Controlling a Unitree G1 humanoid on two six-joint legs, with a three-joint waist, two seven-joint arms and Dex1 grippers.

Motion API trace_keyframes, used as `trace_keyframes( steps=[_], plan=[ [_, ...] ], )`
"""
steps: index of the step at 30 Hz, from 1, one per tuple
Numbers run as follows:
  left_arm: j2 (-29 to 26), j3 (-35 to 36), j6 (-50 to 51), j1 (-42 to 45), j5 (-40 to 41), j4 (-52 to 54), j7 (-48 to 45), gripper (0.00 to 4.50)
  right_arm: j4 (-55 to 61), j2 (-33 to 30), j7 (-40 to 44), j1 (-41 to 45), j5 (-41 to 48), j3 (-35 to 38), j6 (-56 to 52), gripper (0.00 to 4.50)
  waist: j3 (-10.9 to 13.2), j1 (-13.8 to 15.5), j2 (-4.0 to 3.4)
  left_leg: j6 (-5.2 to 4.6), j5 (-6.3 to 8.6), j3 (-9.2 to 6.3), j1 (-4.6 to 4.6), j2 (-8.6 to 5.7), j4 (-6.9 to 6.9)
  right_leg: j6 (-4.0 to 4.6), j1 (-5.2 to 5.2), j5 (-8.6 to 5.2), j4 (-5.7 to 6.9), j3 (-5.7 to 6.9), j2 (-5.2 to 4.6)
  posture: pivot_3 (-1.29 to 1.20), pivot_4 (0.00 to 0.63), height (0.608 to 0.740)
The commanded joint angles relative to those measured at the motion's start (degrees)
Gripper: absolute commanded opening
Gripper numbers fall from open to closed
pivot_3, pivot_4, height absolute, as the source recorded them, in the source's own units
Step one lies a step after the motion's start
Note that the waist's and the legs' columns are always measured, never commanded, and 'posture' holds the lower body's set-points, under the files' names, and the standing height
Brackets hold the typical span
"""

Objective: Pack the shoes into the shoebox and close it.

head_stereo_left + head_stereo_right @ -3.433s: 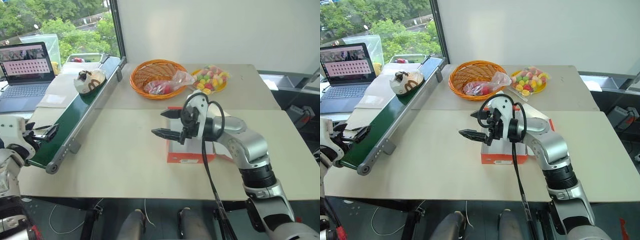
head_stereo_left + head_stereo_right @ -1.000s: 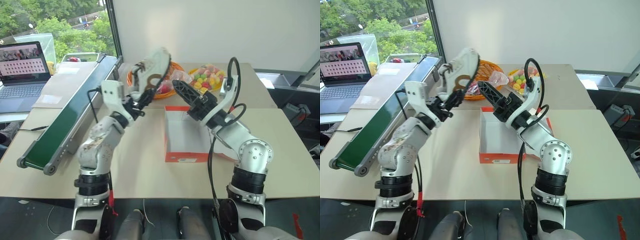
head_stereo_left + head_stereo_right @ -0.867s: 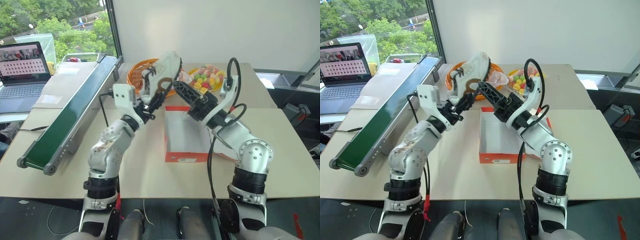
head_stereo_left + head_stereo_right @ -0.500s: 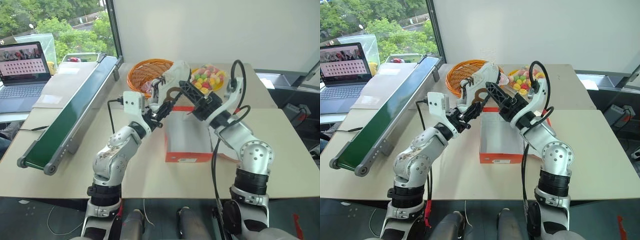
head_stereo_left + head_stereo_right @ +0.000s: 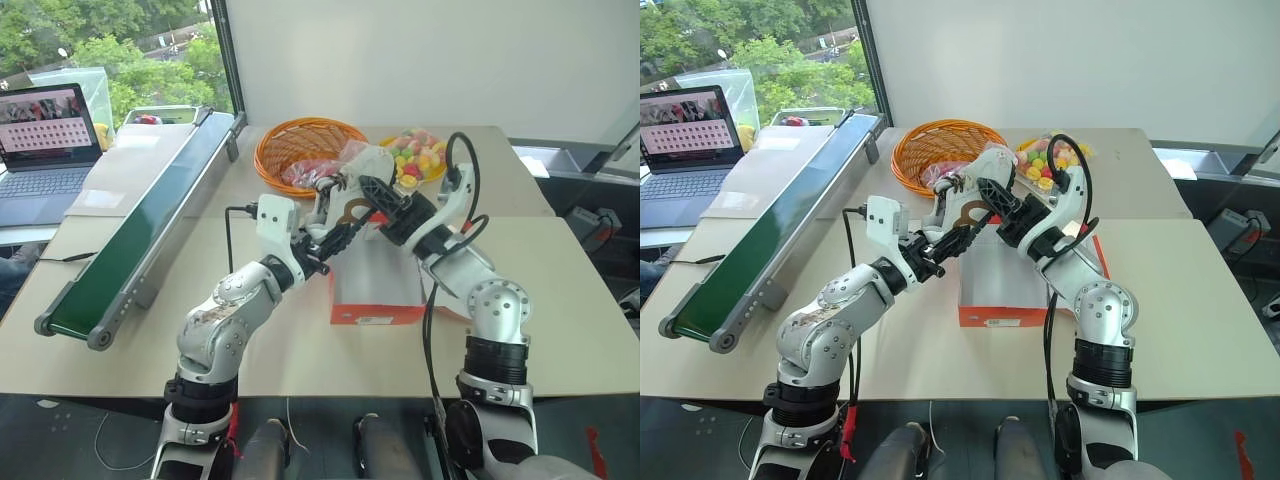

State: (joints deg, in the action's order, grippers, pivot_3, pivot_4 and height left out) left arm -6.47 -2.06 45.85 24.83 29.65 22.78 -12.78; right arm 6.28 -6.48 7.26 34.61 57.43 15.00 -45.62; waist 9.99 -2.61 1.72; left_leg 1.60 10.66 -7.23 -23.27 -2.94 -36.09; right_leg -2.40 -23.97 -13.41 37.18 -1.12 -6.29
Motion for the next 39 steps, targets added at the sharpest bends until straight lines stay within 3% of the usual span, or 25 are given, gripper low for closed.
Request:
trace_keyframes(
  steps=[1,4,7,10,13,18,25,39],
  plan=[
    [-0.8,1.1,2.3,0.3,2.9,2.1,-1.4,2.52,1.7,-0.4,1.8,2.5,0.4,0.4,2.0,0.58,0.0,0.0,0.00,0.00,0.00,0.00,0.00,0.00,0.00,0.00,0.01,0.00,0.00,0.00,0.00,0.00,0.150,0.740],
    [-1.8,4.3,5.2,-0.9,7.7,3.4,-2.8,3.66,1.2,-1.1,2.2,3.2,-0.5,0.1,2.2,0.41,0.0,0.0,0.00,0.00,0.00,0.00,0.00,0.00,-0.01,0.00,0.01,0.00,0.00,0.00,0.00,0.00,0.150,0.740],
    [-7.0,7.2,8.3,-2.5,10.4,4.9,-5.2,4.50,0.8,-3.2,2.6,4.2,-2.3,-0.2,2.0,0.39,0.0,-0.2,-0.02,0.00,0.00,0.00,0.00,0.01,0.01,0.00,-0.01,0.00,0.00,0.00,0.00,0.00,0.150,0.740],
    [-13.1,10.1,8.3,-4.6,11.5,5.5,-8.1,4.50,-0.1,-7.8,2.4,6.0,-5.4,-0.3,1.0,0.39,0.0,-0.1,-0.03,0.00,0.00,0.02,0.01,0.02,0.01,0.00,-0.03,0.00,0.01,-0.02,0.02,0.00,0.150,0.740],
    [-19.7,8.4,6.2,-6.8,8.8,6.2,-11.6,4.50,-1.4,-13.3,1.6,7.7,-9.3,-1.7,-1.7,0.39,0.0,0.1,-0.06,0.00,0.00,0.03,0.01,0.01,0.01,0.00,-0.03,0.00,0.00,-0.03,0.01,0.00,0.150,0.740],
    [-23.3,5.0,2.6,-7.1,8.1,7.5,-16.7,4.50,-6.3,-20.9,-1.2,11.0,-16.7,-6.4,-11.2,0.39,0.0,0.4,-0.06,0.00,0.00,0.05,-0.01,0.02,0.03,0.01,0.01,0.00,-0.08,-0.03,0.01,0.00,0.150,0.740],
    [-20.4,1.2,0.3,-7.2,6.1,8.6,-15.1,4.50,-10.2,-21.1,0.3,12.2,-20.8,-10.8,-19.7,0.39,0.0,0.0,-0.07,-0.04,0.02,0.15,-0.04,0.06,0.06,0.02,-0.05,0.00,-0.08,-0.12,0.01,0.00,0.150,0.740],
    [-16.6,1.0,1.3,-11.1,5.5,14.1,-9.1,4.50,-14.9,-24.9,11.4,10.7,-32.2,-21.3,-17.5,0.39,0.0,0.2,-0.06,-0.05,0.03,0.17,-0.03,0.05,0.03,0.00,-0.04,0.00,-0.08,-0.13,0.01,0.00,0.150,0.740]
  ],
)
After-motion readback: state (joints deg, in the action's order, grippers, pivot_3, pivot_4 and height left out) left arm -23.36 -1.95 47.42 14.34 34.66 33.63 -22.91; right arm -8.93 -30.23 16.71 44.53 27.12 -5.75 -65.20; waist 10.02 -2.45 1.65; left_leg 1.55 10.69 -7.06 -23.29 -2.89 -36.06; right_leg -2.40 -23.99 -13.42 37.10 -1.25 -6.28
